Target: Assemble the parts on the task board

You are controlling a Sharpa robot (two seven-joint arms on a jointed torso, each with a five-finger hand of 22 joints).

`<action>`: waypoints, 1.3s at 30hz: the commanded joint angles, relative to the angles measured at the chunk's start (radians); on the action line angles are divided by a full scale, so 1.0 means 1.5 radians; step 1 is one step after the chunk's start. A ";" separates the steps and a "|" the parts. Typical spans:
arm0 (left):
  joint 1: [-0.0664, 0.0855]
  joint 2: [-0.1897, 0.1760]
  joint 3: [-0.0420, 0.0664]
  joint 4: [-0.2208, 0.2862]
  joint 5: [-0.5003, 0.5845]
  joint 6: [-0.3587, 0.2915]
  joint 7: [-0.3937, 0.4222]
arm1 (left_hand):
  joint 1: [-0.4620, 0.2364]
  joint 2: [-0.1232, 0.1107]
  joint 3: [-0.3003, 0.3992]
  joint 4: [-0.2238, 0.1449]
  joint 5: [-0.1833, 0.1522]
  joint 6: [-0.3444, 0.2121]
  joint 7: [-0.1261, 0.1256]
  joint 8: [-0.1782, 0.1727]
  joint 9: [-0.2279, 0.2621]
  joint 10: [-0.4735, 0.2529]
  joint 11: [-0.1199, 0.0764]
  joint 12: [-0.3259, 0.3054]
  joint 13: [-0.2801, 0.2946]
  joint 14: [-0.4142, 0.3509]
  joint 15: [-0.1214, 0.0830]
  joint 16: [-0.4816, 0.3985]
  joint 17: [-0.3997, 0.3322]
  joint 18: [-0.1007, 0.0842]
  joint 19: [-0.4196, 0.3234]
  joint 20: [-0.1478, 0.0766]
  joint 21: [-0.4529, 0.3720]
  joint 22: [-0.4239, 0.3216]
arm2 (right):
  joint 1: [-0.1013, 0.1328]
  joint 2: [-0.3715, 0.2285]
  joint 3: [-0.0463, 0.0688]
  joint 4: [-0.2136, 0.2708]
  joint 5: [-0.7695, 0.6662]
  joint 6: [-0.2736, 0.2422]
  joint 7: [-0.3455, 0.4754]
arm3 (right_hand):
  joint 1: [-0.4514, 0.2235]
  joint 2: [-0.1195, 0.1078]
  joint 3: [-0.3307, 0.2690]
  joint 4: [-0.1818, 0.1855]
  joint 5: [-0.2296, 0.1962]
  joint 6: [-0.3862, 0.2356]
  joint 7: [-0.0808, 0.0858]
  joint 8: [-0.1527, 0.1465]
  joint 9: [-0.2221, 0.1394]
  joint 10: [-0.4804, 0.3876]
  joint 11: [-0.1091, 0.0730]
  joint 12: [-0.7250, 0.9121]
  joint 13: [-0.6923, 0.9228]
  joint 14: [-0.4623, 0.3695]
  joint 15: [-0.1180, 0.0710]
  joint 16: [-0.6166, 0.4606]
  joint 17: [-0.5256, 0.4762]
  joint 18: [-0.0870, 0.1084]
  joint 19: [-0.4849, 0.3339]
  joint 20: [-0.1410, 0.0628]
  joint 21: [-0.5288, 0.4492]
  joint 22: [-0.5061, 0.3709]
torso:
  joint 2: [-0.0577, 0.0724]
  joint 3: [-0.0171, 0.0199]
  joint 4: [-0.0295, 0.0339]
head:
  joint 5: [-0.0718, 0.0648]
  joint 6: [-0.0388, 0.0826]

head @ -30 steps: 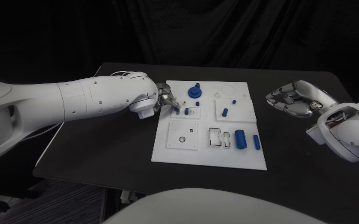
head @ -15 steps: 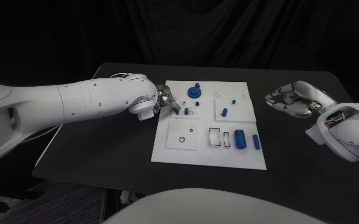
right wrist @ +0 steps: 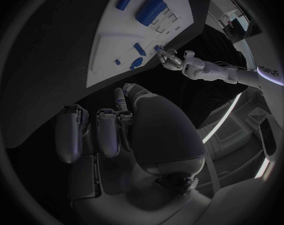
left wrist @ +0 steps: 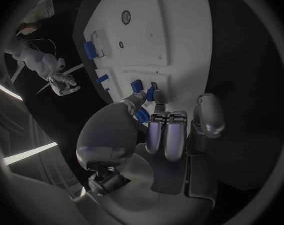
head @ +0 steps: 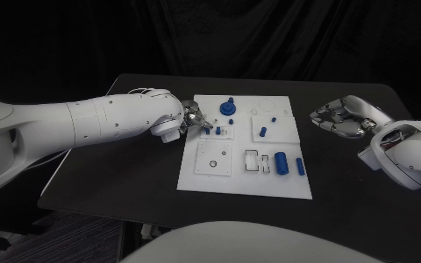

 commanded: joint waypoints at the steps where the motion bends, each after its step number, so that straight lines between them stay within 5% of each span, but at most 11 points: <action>1: -0.012 0.001 -0.007 0.001 0.004 0.025 -0.008 | -0.006 -0.002 -0.003 0.001 -0.004 -0.002 0.002 -0.004 0.002 0.070 0.006 0.002 0.176 0.069 0.004 0.002 0.176 0.013 -0.002 0.001 -0.003 0.000 | -0.002 0.000 0.000 0.000 0.001 0.010 -0.015 | 0.004 0.004 0.004 -0.001 0.002 -0.001 0.000 -0.004 -0.001 -0.004 -0.002 -0.003 0.082 0.045 0.003 -0.002 0.059 0.013 0.020 0.002 -0.004 0.123 | 0.000 -0.0004 -0.0006 | 0.001 0.000; 39: -0.015 -0.017 -0.007 0.011 0.004 0.053 -0.008 | 0.006 0.008 -0.021 0.006 0.020 0.006 0.001 -0.011 -0.006 0.070 0.006 0.002 0.176 0.069 0.005 0.002 0.176 0.017 -0.012 0.002 -0.020 -0.009 | -0.004 0.001 0.000 -0.002 0.007 0.033 -0.037 | 0.005 0.006 0.010 -0.004 0.005 0.002 0.000 -0.003 -0.001 -0.018 -0.002 -0.015 0.065 0.043 0.003 -0.008 0.051 0.015 0.016 0.002 -0.012 0.119 | 0.000 0.0001 -0.0008 | 0.004 0.000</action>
